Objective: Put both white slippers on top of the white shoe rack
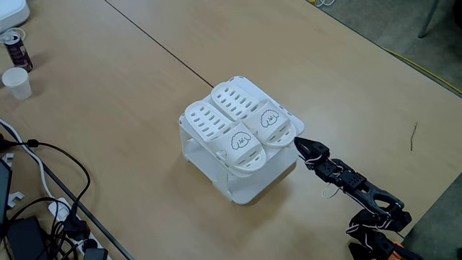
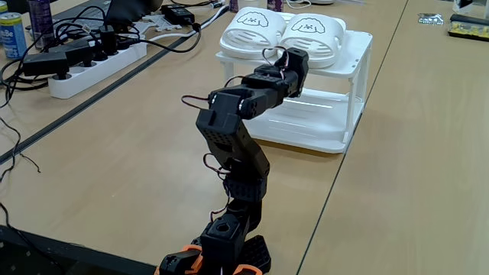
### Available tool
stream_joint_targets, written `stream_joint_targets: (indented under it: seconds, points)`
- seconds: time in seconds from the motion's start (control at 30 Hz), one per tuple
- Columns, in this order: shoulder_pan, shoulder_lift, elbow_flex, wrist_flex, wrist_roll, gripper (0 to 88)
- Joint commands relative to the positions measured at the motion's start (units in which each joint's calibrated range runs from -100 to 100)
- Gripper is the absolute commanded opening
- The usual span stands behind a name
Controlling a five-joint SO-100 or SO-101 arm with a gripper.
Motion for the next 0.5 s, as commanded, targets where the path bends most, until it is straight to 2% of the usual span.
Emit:
stream_joint_targets:
  seconds: [0.0, 0.47]
  points:
    - [-1.48, 0.24, -5.22, -0.28, 0.42, 0.7]
    - [-2.47, 0.24, -5.22, -0.28, 0.42, 0.7]
